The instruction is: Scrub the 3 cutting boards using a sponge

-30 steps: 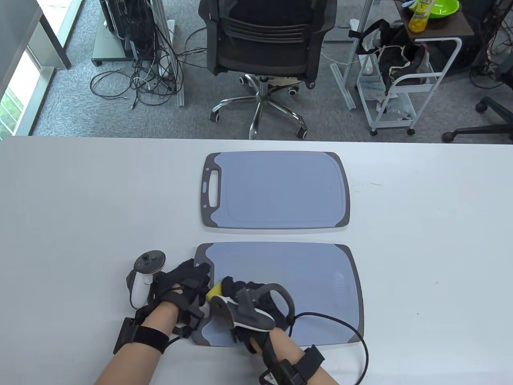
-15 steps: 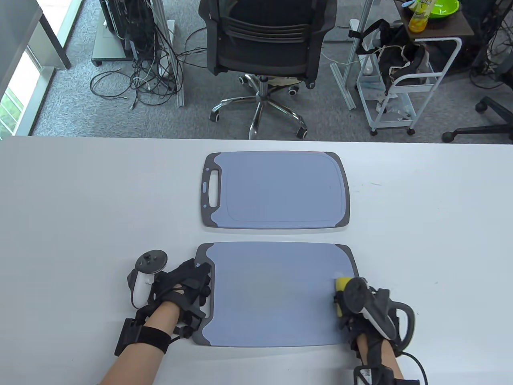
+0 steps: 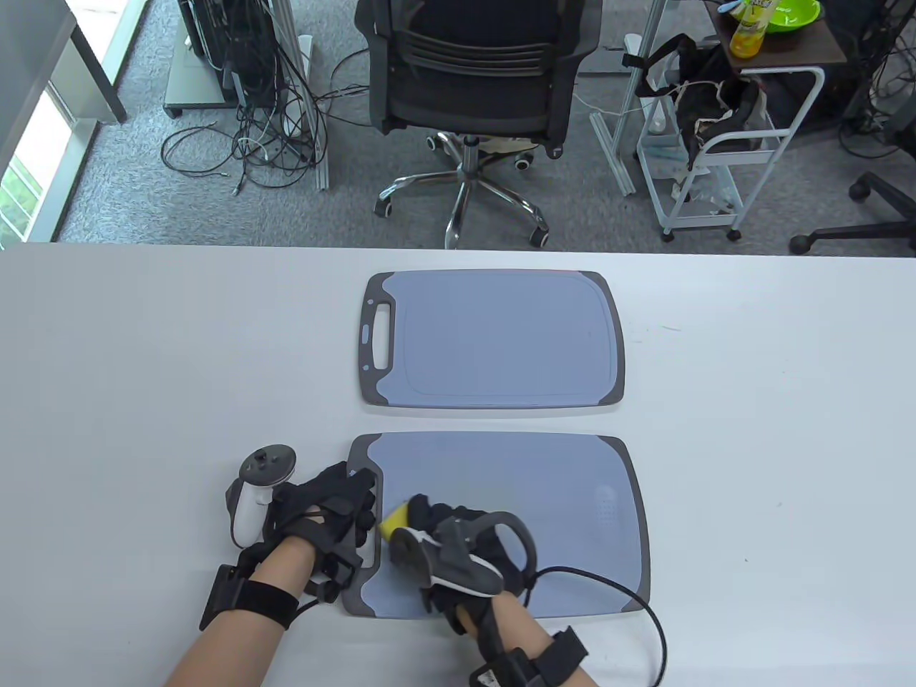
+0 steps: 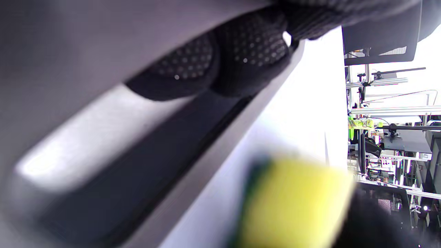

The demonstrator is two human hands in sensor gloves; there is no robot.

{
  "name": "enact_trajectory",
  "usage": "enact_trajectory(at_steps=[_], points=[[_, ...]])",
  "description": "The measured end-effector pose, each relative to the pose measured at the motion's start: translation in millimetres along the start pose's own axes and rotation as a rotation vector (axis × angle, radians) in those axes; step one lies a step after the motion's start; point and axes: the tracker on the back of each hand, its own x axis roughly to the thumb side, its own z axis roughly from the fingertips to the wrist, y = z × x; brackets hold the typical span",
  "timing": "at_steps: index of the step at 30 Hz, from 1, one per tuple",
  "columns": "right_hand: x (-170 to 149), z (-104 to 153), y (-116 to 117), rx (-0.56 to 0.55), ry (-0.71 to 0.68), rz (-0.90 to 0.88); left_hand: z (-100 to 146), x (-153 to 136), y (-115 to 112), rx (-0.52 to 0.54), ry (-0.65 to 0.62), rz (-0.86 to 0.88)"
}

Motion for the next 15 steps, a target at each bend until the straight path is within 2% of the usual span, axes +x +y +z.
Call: enact_trajectory(at_steps=[3,5,7,8,10,11,12,13,15], points=[[-75.8,27.8,10.1,0.014,0.212,0.002,0.3,0.1,-0.4,0.010,-0.003,-0.010],[-140.8,58.4,20.8,0.027,0.439,-0.036,0.3,0.3,-0.9,0.020,-0.004,-0.020],[-174.4,73.9,24.4,0.062,0.572,-0.067,0.2,0.3,-1.1,0.023,-0.004,-0.024],[-180.6,76.4,24.9,0.059,0.604,-0.061,0.1,0.2,-1.0,0.023,-0.005,-0.025],[-173.3,70.6,23.2,0.056,0.575,-0.062,0.1,0.3,-1.0,0.021,-0.004,-0.025],[-161.0,63.6,21.3,0.050,0.511,-0.053,0.1,0.3,-0.9,0.020,-0.005,-0.025],[-138.8,51.0,19.1,0.034,0.393,-0.078,0.1,0.4,-1.1,0.021,-0.005,-0.026],[-127.5,45.4,17.5,0.028,0.352,-0.090,0.1,0.4,-1.2,0.022,-0.005,-0.026],[-66.0,20.5,8.9,0.006,0.170,-0.104,0.1,0.4,-1.1,0.020,-0.005,-0.025]])
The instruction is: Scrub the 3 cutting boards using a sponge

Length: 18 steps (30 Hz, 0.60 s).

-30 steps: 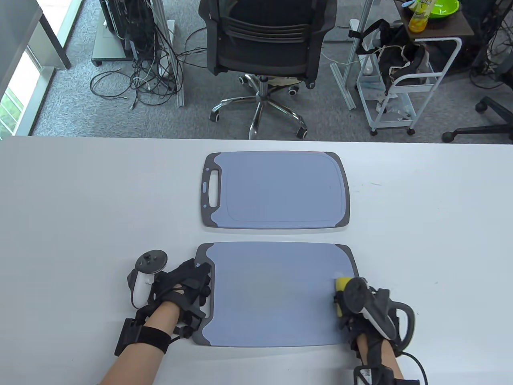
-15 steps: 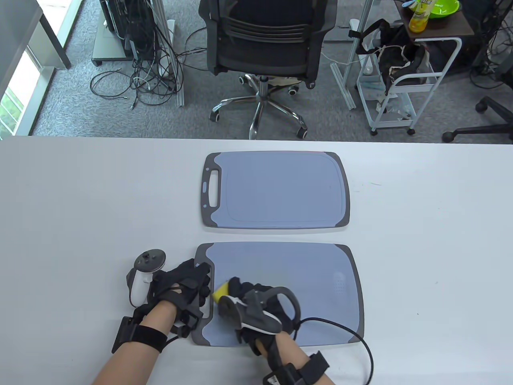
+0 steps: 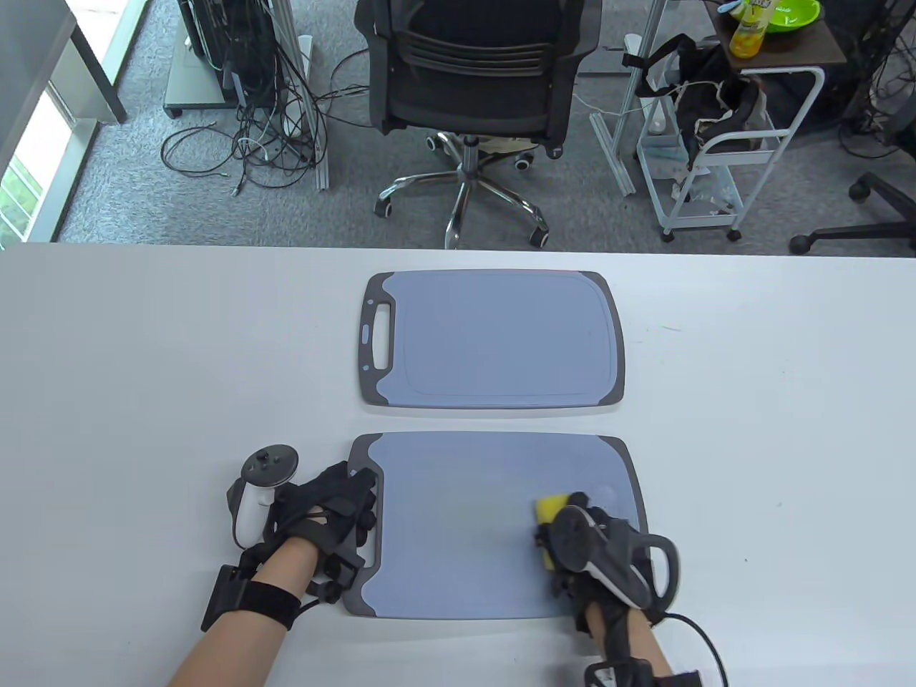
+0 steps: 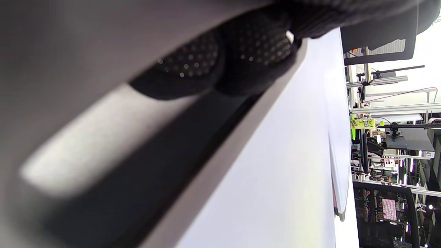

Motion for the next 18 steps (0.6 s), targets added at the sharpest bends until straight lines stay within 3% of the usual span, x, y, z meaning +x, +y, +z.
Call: enact_trajectory(at_steps=[4,6,8,11,14,18], points=[[118.1,-3.7,-0.4,-0.024,-0.319,0.104,-0.1,0.0,0.1,-0.008,0.000,0.007],[146.1,-1.8,0.4,-0.034,-0.396,0.097,0.0,0.1,0.2,-0.012,0.000,0.009],[149.2,-2.4,-0.6,-0.028,-0.380,0.136,0.1,0.2,0.2,-0.016,0.001,0.012],[111.2,-1.9,-0.9,-0.031,-0.283,0.108,0.3,0.5,0.2,-0.015,0.000,0.011],[23.7,6.7,0.7,-0.030,-0.072,0.145,0.6,0.7,-0.1,-0.014,0.000,0.011],[-96.7,34.3,6.1,0.006,0.312,0.061,0.4,0.7,0.0,-0.001,-0.001,-0.001]])
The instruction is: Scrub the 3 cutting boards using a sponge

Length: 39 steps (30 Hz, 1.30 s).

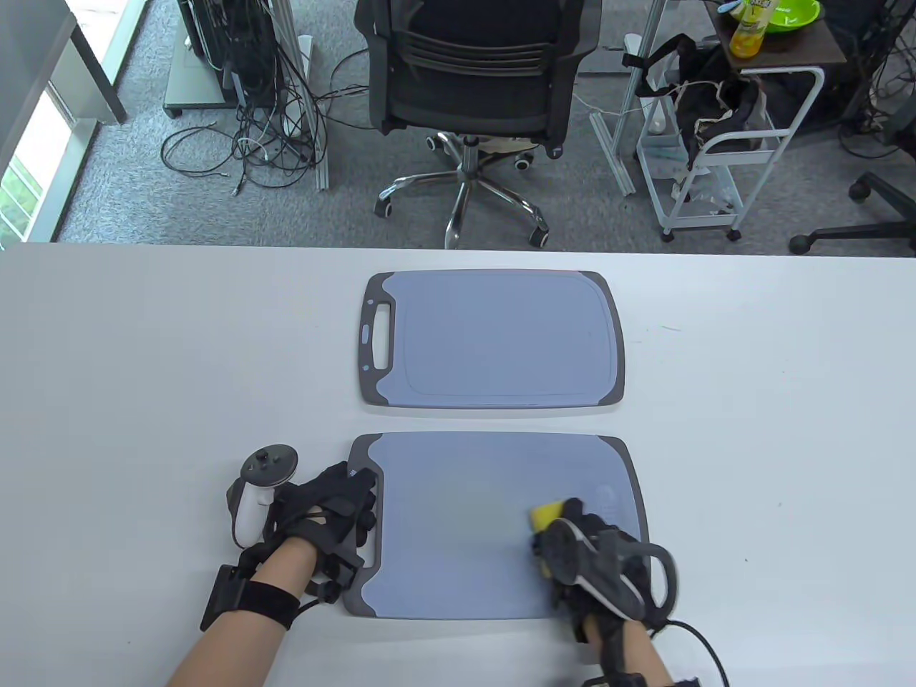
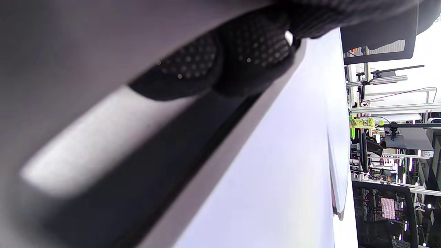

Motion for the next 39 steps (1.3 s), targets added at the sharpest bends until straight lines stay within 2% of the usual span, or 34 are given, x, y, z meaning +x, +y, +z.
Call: enact_trajectory(at_steps=[1,3,5,6,7,9,11,12,13,15,18,21,23,25,26,29,31,33,35,37,38,39], points=[[-22.3,-0.1,1.4,0.029,0.076,-0.013,-0.1,0.0,0.1,0.001,0.000,-0.003],[-38.8,-0.1,2.8,0.039,0.139,-0.047,-0.2,0.0,0.2,0.004,-0.001,-0.006],[-25.1,-1.6,1.2,0.021,0.105,-0.038,-0.3,-0.2,0.3,0.006,-0.002,-0.009],[-12.0,-2.8,-1.3,0.007,0.052,0.042,-0.5,-0.3,0.5,0.005,-0.002,-0.008],[14.1,-5.3,-3.7,0.033,-0.116,0.034,-0.4,-0.3,0.3,0.001,-0.001,-0.004],[64.6,0.8,-8.2,-0.005,-0.232,-0.025,-0.2,-0.3,0.2,0.000,-0.001,-0.004],[122.5,10.4,-11.5,0.004,-0.398,-0.071,-0.2,-0.2,0.1,-0.003,-0.003,-0.003],[153.6,17.8,-14.1,-0.014,-0.471,-0.032,-0.2,-0.2,0.2,-0.004,-0.002,-0.001],[166.9,21.0,-15.3,-0.019,-0.509,-0.003,-0.2,-0.2,0.3,-0.006,-0.002,0.000],[220.4,37.2,-19.3,-0.053,-0.672,0.061,0.1,0.1,0.2,-0.011,-0.002,0.002],[240.1,44.3,-20.2,-0.052,-0.698,0.039,0.0,0.0,0.3,-0.011,-0.004,0.001],[216.4,36.3,-19.7,-0.062,-0.632,0.056,0.1,0.2,0.3,-0.015,-0.003,0.005],[177.9,26.7,-16.2,-0.064,-0.523,0.082,0.0,0.2,0.3,-0.014,-0.004,0.003],[114.1,15.7,-11.3,-0.046,-0.355,0.066,-0.1,0.2,0.3,-0.013,-0.004,0.002],[94.1,13.5,-9.8,-0.030,-0.292,0.058,-0.1,0.2,0.3,-0.013,-0.004,0.002],[-5.0,7.2,0.0,0.028,0.025,0.012,-0.1,0.2,0.3,-0.006,-0.004,-0.005],[-41.5,6.5,2.1,0.045,0.149,-0.003,-0.1,0.3,0.3,0.000,-0.004,-0.009],[-44.0,4.8,1.7,0.071,0.142,-0.022,-0.3,0.2,0.4,0.003,-0.004,-0.013],[-22.5,3.3,-0.5,0.033,0.074,-0.017,-0.3,0.2,0.4,0.003,-0.004,-0.013],[21.6,1.2,-4.5,0.011,-0.108,-0.001,-0.3,0.1,0.3,0.004,-0.005,-0.014],[64.9,4.8,-8.9,-0.010,-0.200,-0.014,-0.4,0.1,0.4,0.005,-0.005,-0.015],[90.9,7.0,-10.9,-0.014,-0.290,-0.020,-0.4,0.0,0.3,0.003,-0.004,-0.013]])
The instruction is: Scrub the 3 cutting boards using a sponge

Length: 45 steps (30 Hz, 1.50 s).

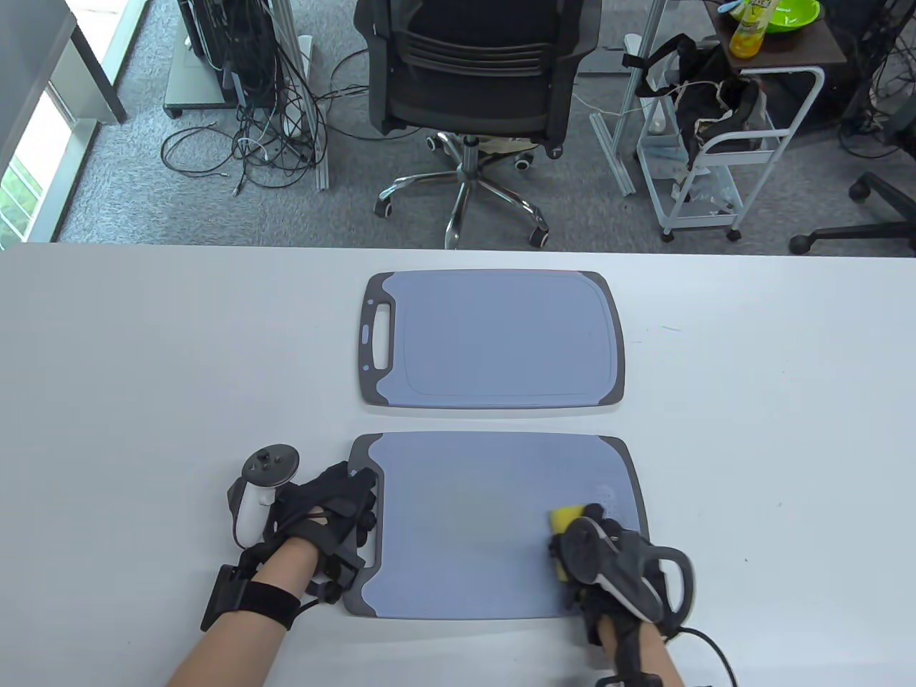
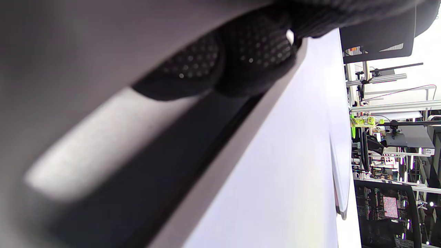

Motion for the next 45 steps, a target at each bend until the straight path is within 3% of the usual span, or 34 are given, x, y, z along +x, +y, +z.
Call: enact_trajectory(at_steps=[4,6,8,11,14,15,16,18,20,22,23,25,26,28,30,32,35,38,41,45], points=[[124.3,-8.3,-5.8,-0.003,-0.338,0.042,0.0,0.0,-0.1,-0.008,-0.001,0.006],[155.2,-6.6,-6.5,-0.013,-0.442,0.052,0.1,0.1,-0.2,-0.013,0.000,0.010],[162.5,-5.5,-6.3,-0.030,-0.423,0.076,0.1,0.0,-0.2,-0.016,0.000,0.012],[122.0,-2.2,-4.4,-0.022,-0.322,0.068,0.5,0.3,-0.4,-0.014,-0.001,0.011],[40.7,8.2,2.1,-0.033,-0.135,0.083,0.3,0.3,-0.2,-0.014,0.000,0.011],[-6.5,16.4,5.3,-0.017,0.012,0.043,0.3,0.3,-0.2,-0.013,0.000,0.009],[-25.4,20.0,6.4,-0.005,0.072,0.023,0.2,0.3,-0.1,-0.012,0.000,0.009],[-93.7,34.1,10.4,0.041,0.301,-0.016,0.2,0.5,-0.2,-0.009,0.000,0.006],[-133.8,45.5,13.2,0.053,0.422,-0.037,0.0,0.3,0.0,-0.006,0.000,0.002],[-137.1,47.2,15.6,0.065,0.427,-0.136,0.0,0.3,0.0,-0.003,0.000,-0.001],[-129.3,44.6,15.4,0.030,0.417,-0.145,-0.1,0.2,0.1,-0.002,0.000,-0.002],[-91.8,32.0,8.0,-0.003,0.290,0.121,-0.6,-0.2,0.5,-0.009,0.002,0.006],[-74.6,24.8,7.0,0.039,0.129,0.120,-0.6,-0.2,0.5,-0.008,0.002,0.005],[-12.4,15.5,2.7,-0.010,-0.010,0.043,-0.7,-0.5,0.6,-0.003,0.000,0.001],[51.3,8.6,0.2,0.008,-0.189,-0.050,-0.6,-0.4,0.4,-0.006,0.001,0.003],[111.8,8.0,-2.3,0.001,-0.359,0.047,-0.6,-0.4,0.3,-0.009,0.001,0.007],[150.5,9.5,-3.7,-0.044,-0.443,0.126,0.0,-0.7,-0.2,0.003,0.003,0.011],[126.6,4.1,-4.2,-0.007,-0.372,0.079,0.2,-0.8,-0.4,0.012,0.005,0.010],[56.7,5.7,-0.9,0.016,-0.187,0.073,0.5,-1.0,-0.9,0.024,0.005,0.012],[-56.1,26.6,6.5,0.037,0.131,0.038,0.8,-1.5,-1.4,0.025,0.005,0.021]])
